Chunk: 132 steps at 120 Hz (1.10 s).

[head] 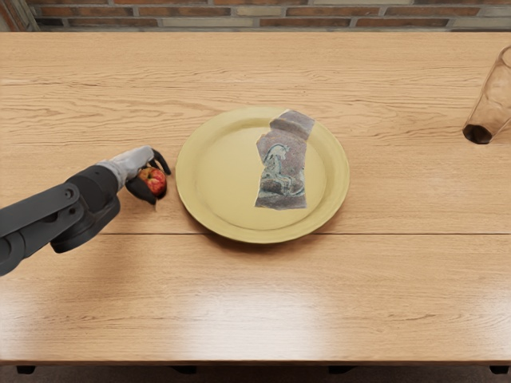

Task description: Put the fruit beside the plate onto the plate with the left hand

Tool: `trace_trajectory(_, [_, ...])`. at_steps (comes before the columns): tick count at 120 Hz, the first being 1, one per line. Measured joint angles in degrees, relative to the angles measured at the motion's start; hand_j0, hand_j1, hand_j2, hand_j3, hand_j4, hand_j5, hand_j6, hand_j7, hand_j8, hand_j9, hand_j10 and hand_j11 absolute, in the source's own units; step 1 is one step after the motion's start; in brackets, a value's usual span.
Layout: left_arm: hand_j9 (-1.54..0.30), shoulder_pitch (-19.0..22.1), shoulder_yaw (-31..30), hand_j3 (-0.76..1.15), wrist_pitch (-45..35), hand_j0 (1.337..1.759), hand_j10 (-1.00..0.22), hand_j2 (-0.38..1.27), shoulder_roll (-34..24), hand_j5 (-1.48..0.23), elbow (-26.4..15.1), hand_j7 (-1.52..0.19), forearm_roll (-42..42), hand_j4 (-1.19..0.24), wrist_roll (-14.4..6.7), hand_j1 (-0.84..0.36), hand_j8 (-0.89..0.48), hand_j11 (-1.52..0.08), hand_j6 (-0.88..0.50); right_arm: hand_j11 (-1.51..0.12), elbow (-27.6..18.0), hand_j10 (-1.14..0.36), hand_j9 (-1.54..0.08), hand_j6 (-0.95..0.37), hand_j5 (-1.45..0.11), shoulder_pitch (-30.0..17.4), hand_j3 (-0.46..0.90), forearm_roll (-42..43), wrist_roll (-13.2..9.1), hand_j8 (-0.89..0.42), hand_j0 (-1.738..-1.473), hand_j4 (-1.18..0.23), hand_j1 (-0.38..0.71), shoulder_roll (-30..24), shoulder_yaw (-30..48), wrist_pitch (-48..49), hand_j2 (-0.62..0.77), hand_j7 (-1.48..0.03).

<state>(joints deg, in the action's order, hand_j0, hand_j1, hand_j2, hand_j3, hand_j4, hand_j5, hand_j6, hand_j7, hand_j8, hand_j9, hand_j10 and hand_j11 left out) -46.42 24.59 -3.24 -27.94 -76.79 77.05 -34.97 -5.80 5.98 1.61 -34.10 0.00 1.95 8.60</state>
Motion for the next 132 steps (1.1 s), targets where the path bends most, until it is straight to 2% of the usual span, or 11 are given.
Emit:
trace_trajectory(5, [-0.82,-0.05,0.0,0.15,0.0,1.653,-0.61,0.18,-0.14,-0.84,-0.11,-0.84,-0.22,-0.58,0.01,-0.34,-0.39,-0.83,-0.38,0.0,0.0,0.0,0.0,0.0,0.0,0.0,0.0,0.01,0.0,0.0,-1.658,0.0,-0.35,0.0,0.0,0.0,0.0,0.0])
trace_trajectory(18, [-0.97,-0.03,0.03,0.09,-1.06,1.648,-0.7,0.23,-0.21,-1.01,-0.37,-0.99,-0.69,-0.48,0.0,-0.38,-0.28,-0.98,-0.26,0.0,0.0,0.0,0.0,0.0,0.0,0.0,0.0,0.02,0.0,0.0,-1.658,0.0,-0.35,0.0,-0.01,0.01,0.0,0.0])
trace_trajectory(31, [-1.06,-0.07,0.05,0.05,-2.84,1.644,-0.72,0.22,-0.73,-1.11,-0.74,-1.08,-0.9,-0.44,-0.02,-0.38,-0.24,-1.07,-0.21,0.0,0.0,0.0,0.0,0.0,0.0,0.0,0.0,0.04,0.0,0.0,-1.658,0.0,-0.35,0.0,-0.06,0.01,0.0,0.0])
trace_trajectory(42, [-1.11,-0.07,0.41,0.03,-3.41,1.643,-0.72,0.25,-3.8,-1.18,-2.54,-1.13,-1.45,-0.41,-0.03,-0.39,-0.2,-1.12,-0.16,0.0,0.0,0.0,0.0,0.0,0.0,0.0,0.0,0.05,0.03,0.0,-1.658,0.0,-0.35,0.0,-0.08,0.01,0.0,0.0])
trace_trajectory(66, [-1.16,-0.92,1.32,0.01,-3.82,1.643,-0.69,0.34,-7.38,-1.27,-7.93,-1.19,-3.99,-0.36,-0.03,-0.46,-0.15,-1.16,-0.07,0.0,0.0,0.0,0.0,0.0,0.0,0.0,0.0,0.05,0.04,0.0,-1.658,0.0,-0.35,0.0,-0.09,0.01,0.0,0.0])
trace_trajectory(75, [-1.17,-1.23,2.07,0.01,-3.93,1.645,-0.69,0.31,-8.36,-1.29,-10.32,-1.2,-4.79,-0.36,0.05,-0.45,-0.14,-1.16,-0.06,0.0,0.0,0.0,0.0,0.0,0.0,0.0,0.0,0.05,0.04,0.0,-1.658,0.0,-0.35,0.0,-0.09,0.01,0.0,0.0])
trace_trajectory(80, [-1.18,-1.73,2.57,0.01,-3.88,1.646,-0.67,0.36,-8.9,-1.3,-11.64,-1.21,-5.27,-0.35,0.06,-0.47,-0.13,-1.17,-0.06,0.0,0.0,0.0,0.0,0.0,0.0,0.0,0.0,0.06,0.04,0.0,-1.658,0.0,-0.35,0.0,-0.09,0.01,0.0,0.0])
trace_trajectory(87, [-1.19,-3.44,3.11,0.01,-3.85,1.647,-0.65,0.44,-9.67,-1.31,-13.48,-1.21,-5.93,-0.33,0.05,-0.51,-0.12,-1.17,-0.03,0.0,0.0,0.0,0.0,0.0,0.0,0.0,0.0,0.06,0.05,0.0,-1.658,0.0,-0.35,0.0,-0.09,0.01,0.0,0.0])
trace_trajectory(105, [-1.2,-6.88,4.23,0.0,-3.6,1.647,-0.66,0.45,-11.94,-1.31,-17.27,-1.23,-8.11,-0.33,0.01,-0.51,-0.12,-1.17,-0.04,0.0,0.0,0.0,0.0,0.0,0.0,0.0,0.0,0.11,0.07,0.0,-1.658,0.0,-0.35,0.0,-0.09,0.01,0.0,0.0])
trace_trajectory(115, [-1.2,-7.9,4.54,0.0,-3.38,1.647,-0.65,0.44,-11.31,-1.31,-19.05,-1.24,-9.57,-0.33,0.0,-0.5,-0.12,-1.17,-0.03,0.0,-0.12,0.0,0.0,0.0,0.0,0.04,0.0,0.13,0.08,0.0,-1.658,0.0,-0.35,0.0,-0.09,0.01,0.0,0.0])
trace_trajectory(132, [-1.21,-7.95,4.65,0.0,-2.89,1.648,-0.66,0.43,-5.33,-1.32,-20.54,-1.25,-10.93,-0.33,-0.02,-0.49,-0.12,-1.17,-0.02,0.0,-0.23,0.0,0.0,0.0,0.0,0.07,0.0,0.17,0.09,0.0,-1.658,0.0,-0.35,0.0,-0.1,0.0,0.0,0.0])
